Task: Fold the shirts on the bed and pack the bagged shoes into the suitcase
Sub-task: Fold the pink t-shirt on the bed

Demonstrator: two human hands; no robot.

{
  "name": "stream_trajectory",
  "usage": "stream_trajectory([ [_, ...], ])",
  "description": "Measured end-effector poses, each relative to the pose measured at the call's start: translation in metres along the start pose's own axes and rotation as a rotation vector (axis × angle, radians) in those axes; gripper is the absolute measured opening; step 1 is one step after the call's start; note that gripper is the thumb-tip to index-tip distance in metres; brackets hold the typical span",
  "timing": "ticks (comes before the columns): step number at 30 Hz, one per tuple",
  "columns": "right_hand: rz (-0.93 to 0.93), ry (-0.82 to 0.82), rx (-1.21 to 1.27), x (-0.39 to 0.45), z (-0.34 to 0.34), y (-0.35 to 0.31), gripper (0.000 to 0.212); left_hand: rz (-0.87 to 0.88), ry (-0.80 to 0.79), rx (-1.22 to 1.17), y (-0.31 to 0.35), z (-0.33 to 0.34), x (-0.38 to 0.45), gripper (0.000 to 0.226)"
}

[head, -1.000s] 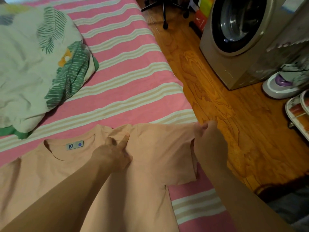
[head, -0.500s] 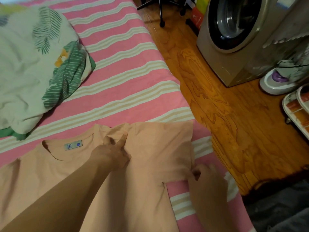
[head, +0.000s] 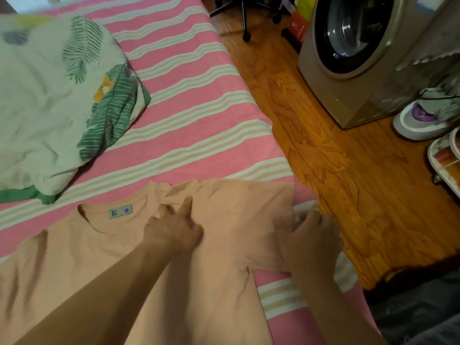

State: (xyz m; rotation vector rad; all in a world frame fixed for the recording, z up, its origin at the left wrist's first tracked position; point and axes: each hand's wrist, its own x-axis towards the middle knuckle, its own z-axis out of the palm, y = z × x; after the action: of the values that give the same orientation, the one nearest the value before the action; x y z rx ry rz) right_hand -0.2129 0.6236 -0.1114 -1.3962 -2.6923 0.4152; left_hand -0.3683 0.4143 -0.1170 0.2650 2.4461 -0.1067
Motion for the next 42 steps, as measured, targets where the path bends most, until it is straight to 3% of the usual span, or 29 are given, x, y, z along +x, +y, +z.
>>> stream_trajectory([
  [3, 0.005, -0.099, -0.109, 0.012, 0.009, -0.007, 0.046, 0.089, 0.236, -0.213, 0.003, 0.014, -0.045, 0.066],
  [6, 0.057, -0.170, 0.010, 0.018, 0.000, -0.016, 0.037, 0.140, 0.272, -0.741, 0.005, 0.024, -0.083, 0.048],
  [9, -0.011, -0.276, 0.244, 0.016, -0.027, -0.047, 0.025, -0.034, 0.127, -1.379, 0.002, 0.017, -0.107, 0.022],
  [11, -0.224, -0.366, 0.273, 0.004, -0.044, -0.081, 0.017, -0.133, -0.034, -1.803, -0.010, 0.010, -0.113, 0.019],
  [14, -0.476, -0.800, 0.583, -0.025, -0.059, -0.128, 0.025, -0.220, -0.171, -2.188, -0.039, 0.005, -0.114, 0.034],
  [16, -0.463, -0.996, 0.663, -0.040, -0.058, -0.137, 0.029, -0.302, -0.179, -2.166, -0.057, 0.018, -0.108, 0.044],
  [19, -0.385, -0.769, 0.487, -0.057, -0.040, -0.102, 0.009, -0.366, -0.159, -1.927, -0.072, 0.042, -0.101, 0.040],
  [23, -0.222, -0.574, 0.009, -0.112, -0.023, 0.004, 0.024, -0.233, -0.070, -1.797, -0.066, 0.044, -0.098, 0.020],
  [26, 0.019, -0.540, 0.075, -0.162, -0.030, 0.073, 0.024, -0.154, -0.103, -1.712, -0.054, 0.040, -0.096, 0.028],
  [30, 0.150, -0.649, 0.120, -0.219, -0.049, 0.122, 0.018, -0.120, -0.096, -1.769, -0.048, 0.031, -0.081, 0.044],
  [32, 0.224, -0.626, 0.156, -0.241, -0.052, 0.136, 0.023, -0.082, -0.132, -1.748, -0.042, 0.029, -0.070, 0.046],
  [36, 0.201, -0.613, 0.165, -0.274, -0.040, 0.160, 0.019, -0.052, -0.076, -1.382, -0.040, 0.044, -0.051, 0.051],
  [39, 0.218, -0.666, 0.156, -0.300, -0.044, 0.166, 0.021, 0.123, 0.047, -1.190, -0.055, 0.039, -0.058, 0.069],
  [42, 0.090, -0.574, 0.128, -0.334, -0.068, 0.154, 0.014, 0.445, 0.166, -0.884, -0.088, 0.004, -0.071, 0.060],
])
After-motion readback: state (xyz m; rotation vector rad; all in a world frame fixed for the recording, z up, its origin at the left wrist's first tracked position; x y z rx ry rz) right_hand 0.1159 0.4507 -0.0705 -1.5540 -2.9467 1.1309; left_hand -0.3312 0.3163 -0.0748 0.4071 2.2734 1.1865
